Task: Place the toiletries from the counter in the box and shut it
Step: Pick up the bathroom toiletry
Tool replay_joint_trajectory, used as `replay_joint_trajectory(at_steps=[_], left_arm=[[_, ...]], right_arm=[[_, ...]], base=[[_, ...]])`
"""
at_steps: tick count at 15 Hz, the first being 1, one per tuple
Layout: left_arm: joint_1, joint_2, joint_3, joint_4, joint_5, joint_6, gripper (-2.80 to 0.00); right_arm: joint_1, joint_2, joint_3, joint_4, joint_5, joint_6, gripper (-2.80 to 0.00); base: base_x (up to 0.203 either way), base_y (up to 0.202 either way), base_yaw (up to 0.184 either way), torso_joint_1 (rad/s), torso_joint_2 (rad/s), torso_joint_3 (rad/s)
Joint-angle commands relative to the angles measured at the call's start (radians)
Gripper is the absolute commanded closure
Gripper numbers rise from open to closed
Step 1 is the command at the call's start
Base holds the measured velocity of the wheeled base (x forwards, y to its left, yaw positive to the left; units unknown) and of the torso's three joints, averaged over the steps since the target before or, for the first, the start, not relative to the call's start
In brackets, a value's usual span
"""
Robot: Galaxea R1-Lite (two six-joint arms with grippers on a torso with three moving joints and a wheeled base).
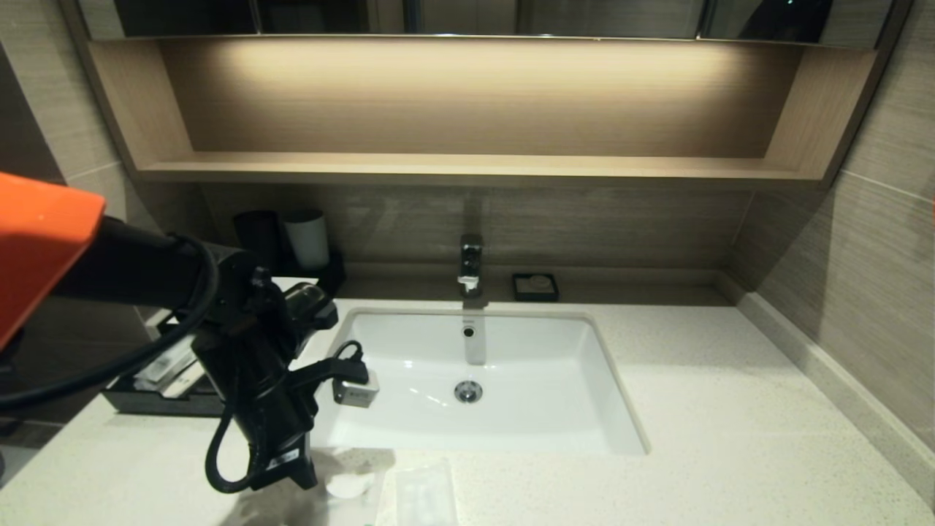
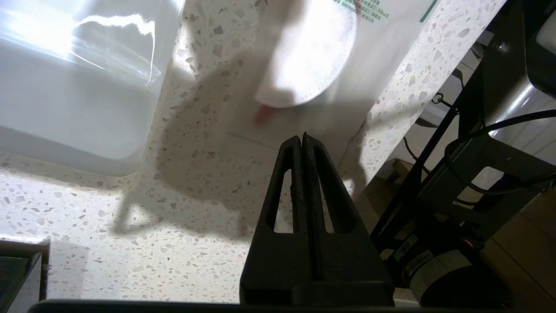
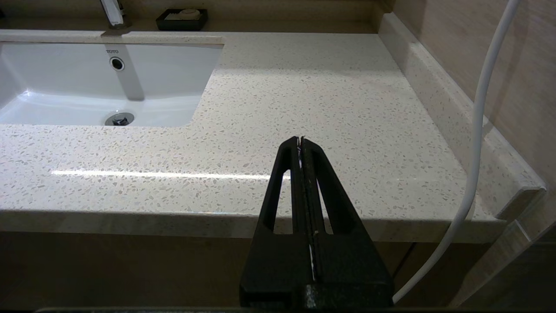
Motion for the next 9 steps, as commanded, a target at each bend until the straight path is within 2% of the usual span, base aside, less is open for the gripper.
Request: replay_joint_trajectory(at_steps=[1,6,7,8,9], left_arm=[[-0.002,0.0,0.004,0.005,-0.001,0.006,0.0],[-0.009,-0.003,0.006,0.007,-0.001,0.011,0.0],[-0.009,-0.005,0.008,0.007,-0.002,0.032,0.0],[-0.009,-0.005,0.01,0.007,-0.002,0.049,-1.16],[-0.009,-0.005,0.013,0.005,-0.002,0.054,-2.8]], right_arm=[[0.0,-0.001,0.002,0.0,0.0,0.0,0.0],[0.0,-0.002,0.002,0.0,0.0,0.0,0.0],[0.0,-0.002,0.002,0.0,0.0,-0.002,0.0],[0.0,-0.002,0.002,0.0,0.0,0.0,0.0],[0.0,-0.002,0.002,0.0,0.0,0.0,0.0]], base=[[0.0,0.0,0.0,0.0,0.0,0.0],[0.0,0.0,0.0,0.0,0.0,0.0],[0.0,0.0,0.0,0.0,0.0,0.0],[0.0,0.0,0.0,0.0,0.0,0.0],[0.0,0.0,0.0,0.0,0.0,0.0]])
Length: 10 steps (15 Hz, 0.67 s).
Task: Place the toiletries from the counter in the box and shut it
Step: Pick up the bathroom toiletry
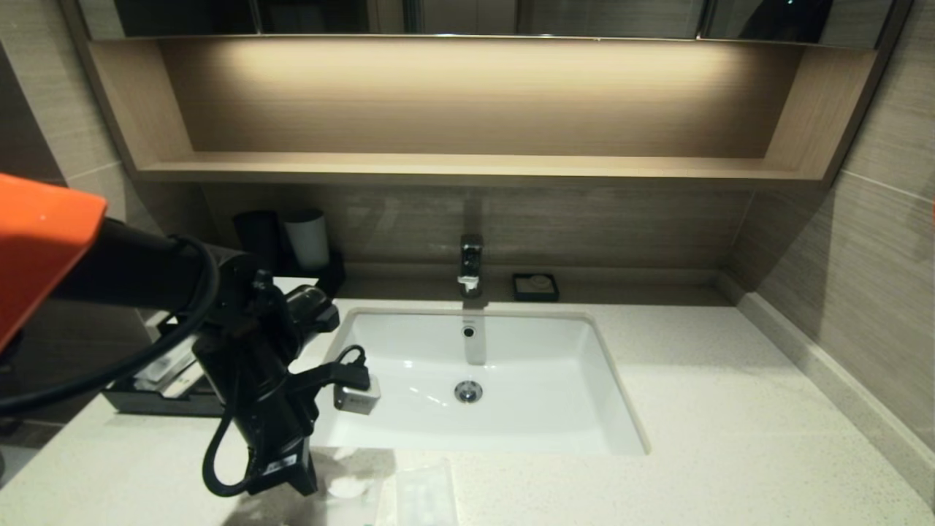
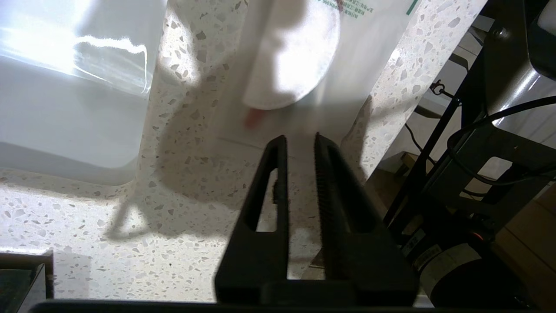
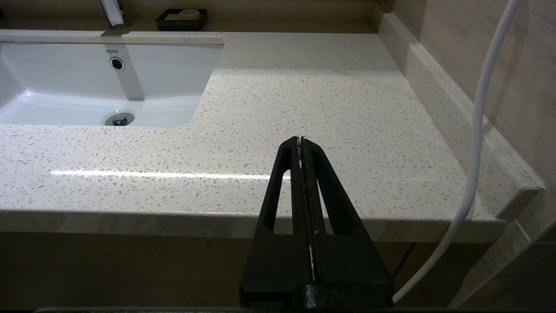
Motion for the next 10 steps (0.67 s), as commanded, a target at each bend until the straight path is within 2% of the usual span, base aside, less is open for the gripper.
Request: replay_joint_trajectory(at_steps=[1,10], left_arm=[[-0.001,0.003,0.002,0.004,-0.001,0.008,-2.8],[-0.004,0.016,0.003,0.004,0.001,0.014,-2.8]], right_arm=[[0.0,-0.002,0.002,0.0,0.0,0.0,0.0],[0.0,-0.002,0.002,0.0,0.0,0.0,0.0]], base=[[0.0,0.0,0.0,0.0,0.0,0.0],[0.0,0.0,0.0,0.0,0.0,0.0]])
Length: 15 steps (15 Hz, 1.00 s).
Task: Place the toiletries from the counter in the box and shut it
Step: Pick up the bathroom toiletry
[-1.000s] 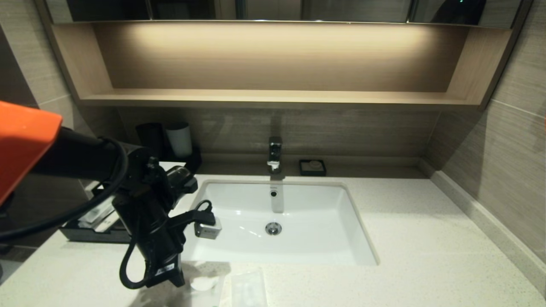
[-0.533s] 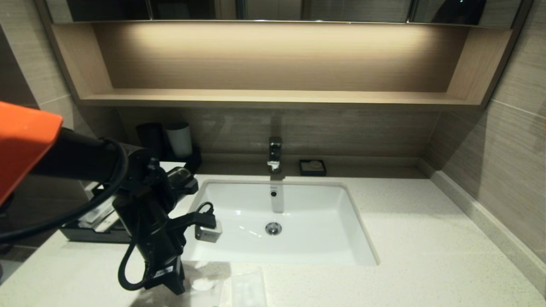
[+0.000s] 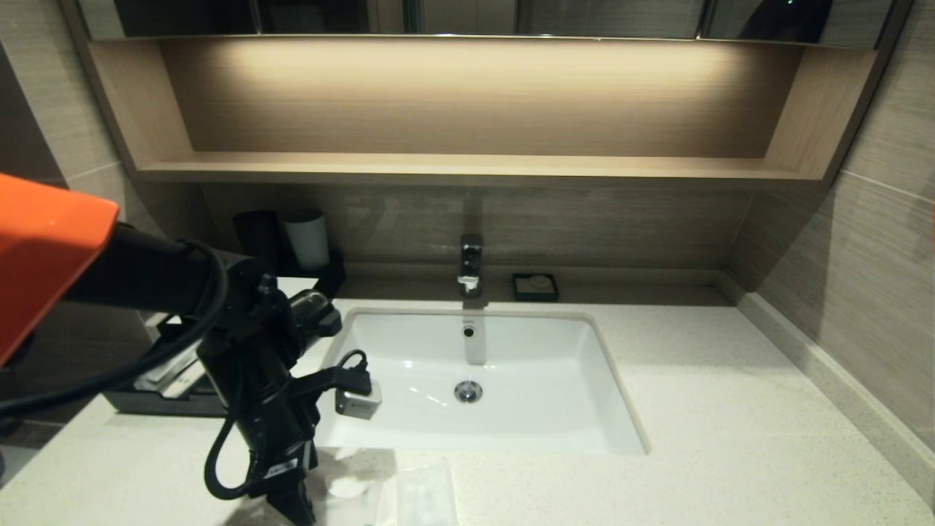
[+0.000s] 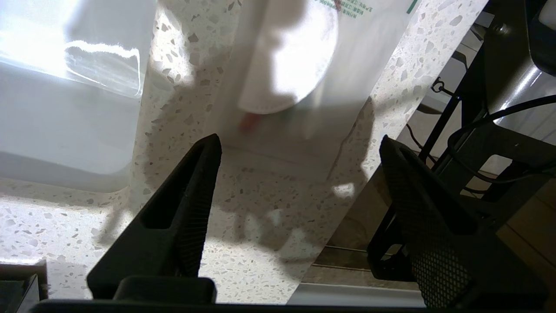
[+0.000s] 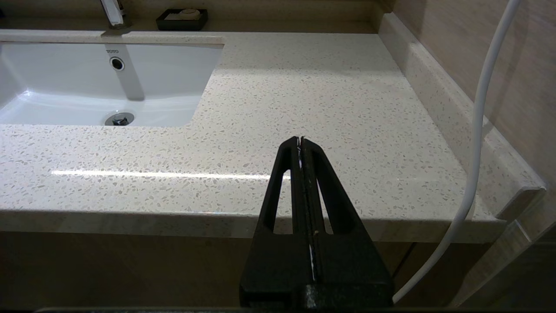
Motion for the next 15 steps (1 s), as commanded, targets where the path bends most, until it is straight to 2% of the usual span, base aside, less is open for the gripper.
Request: replay_joint_trajectory(at_steps=[1,10,12,15], left_arm=[[0.0,0.006,-0.001,0.005,0.001,0.005,-2.8],[-0.014,0.028,-0.003,-0.013,0.016,-0.003,-2.8],[-0.014,0.034,-0.002,-0.02,0.043,-0.002,-2.8],[-0.013,0.034,-0.003,-0.021,0.048,-0.003,-2.8]], right_arm=[[0.0,-0.002,0.002,-0.001,0.0,-0.001,0.0],[0.0,-0.002,0.002,-0.001,0.0,0.0,0.0],[0.0,-0.002,0.002,-0.001,0.0,0.0,0.0],[0.0,-0.002,0.002,-0.001,0.0,0.0,0.0]], base=[[0.0,0.0,0.0,0.0,0.0,0.0],[0.0,0.0,0.0,0.0,0.0,0.0],[0.0,0.0,0.0,0.0,0.0,0.0],[0.0,0.0,0.0,0.0,0.0,0.0]])
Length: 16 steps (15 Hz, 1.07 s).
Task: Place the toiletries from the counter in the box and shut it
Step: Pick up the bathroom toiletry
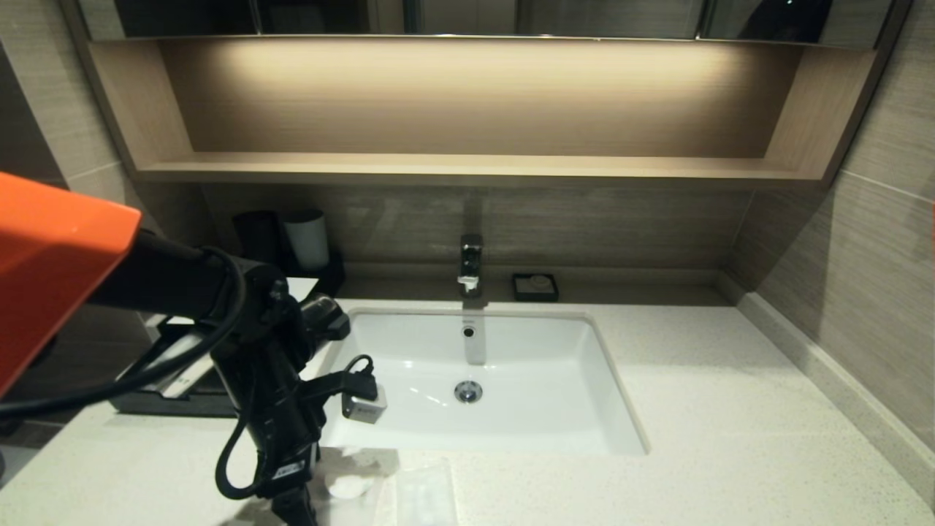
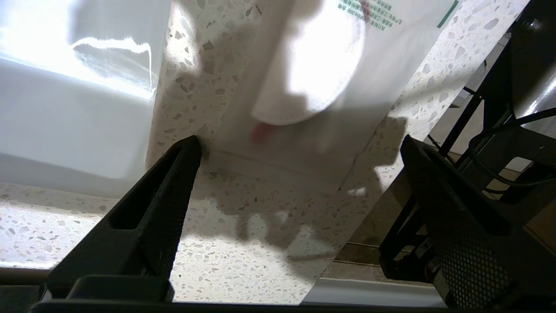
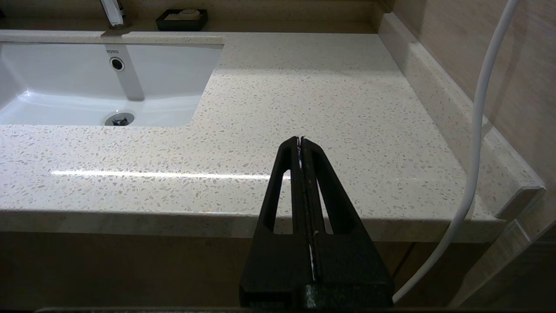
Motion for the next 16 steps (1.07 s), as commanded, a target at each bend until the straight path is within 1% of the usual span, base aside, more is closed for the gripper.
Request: replay_joint_trajectory(at_steps=[1,16], left_arm=[[0.0,0.004,0.0,0.006,0.001,0.004,-2.8],[0.0,0.025,0.003,0.006,0.003,0.003,-2.8]], right_arm=[[0.0,-0.002,0.002,0.0,0.0,0.0,0.0],[0.0,-0.001,0.002,0.0,0.0,0.0,0.0]], base=[[0.0,0.0,0.0,0.0,0.0,0.0],[0.0,0.0,0.0,0.0,0.0,0.0]])
